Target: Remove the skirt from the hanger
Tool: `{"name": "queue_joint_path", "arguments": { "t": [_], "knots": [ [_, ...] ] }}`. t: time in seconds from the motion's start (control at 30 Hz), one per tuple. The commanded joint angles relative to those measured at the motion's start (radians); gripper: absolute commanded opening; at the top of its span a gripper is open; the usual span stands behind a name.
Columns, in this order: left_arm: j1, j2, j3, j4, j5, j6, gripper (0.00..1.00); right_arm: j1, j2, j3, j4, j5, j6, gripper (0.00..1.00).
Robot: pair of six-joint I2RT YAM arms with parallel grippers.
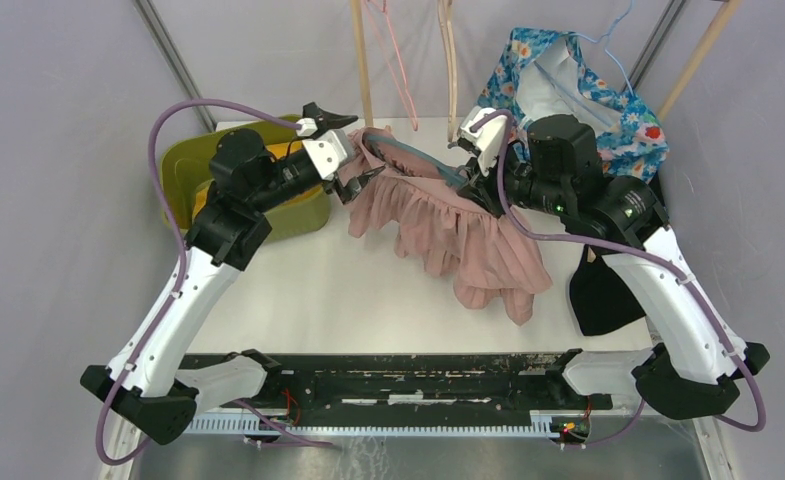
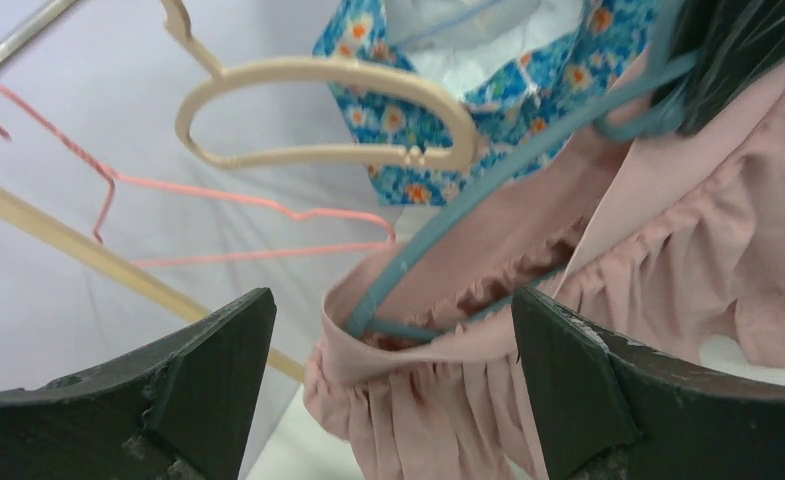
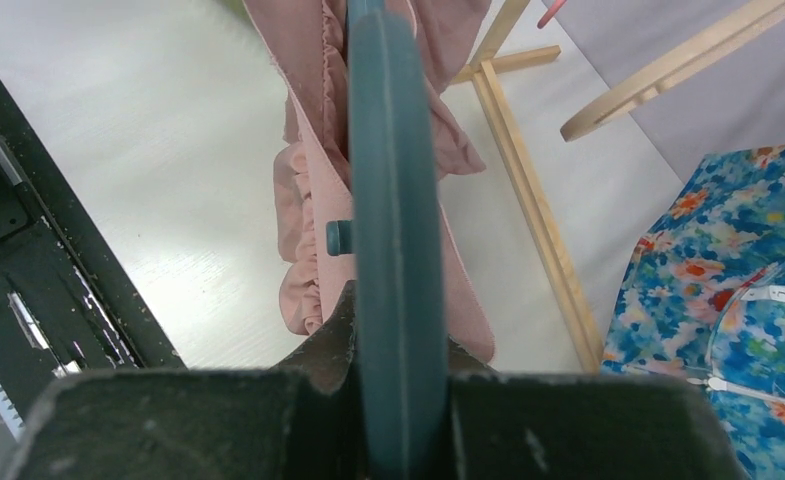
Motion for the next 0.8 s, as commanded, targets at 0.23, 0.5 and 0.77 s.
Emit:
{"name": "queue_joint_path", "arguments": {
  "t": [0.23, 0.5, 0.77],
  "knots": [
    [0.052, 0.006, -0.097, -0.018, -0.186, 0.077, 0.92, -0.001, -0.093, 0.05, 0.05, 0.046, -0.002, 0.01],
    [0.085, 0.033, -0.116, 0.051, -0.153, 0.077, 0.92, -0.001, -0.099, 0.053, 0.035, 0.04, -0.005, 0.01],
    [0.096, 0.082, -0.082, 0.093, -0.005, 0.073, 0.78, -0.001, -0.098, 0.049, 0.036, 0.052, -0.009, 0.01]
  ]
}}
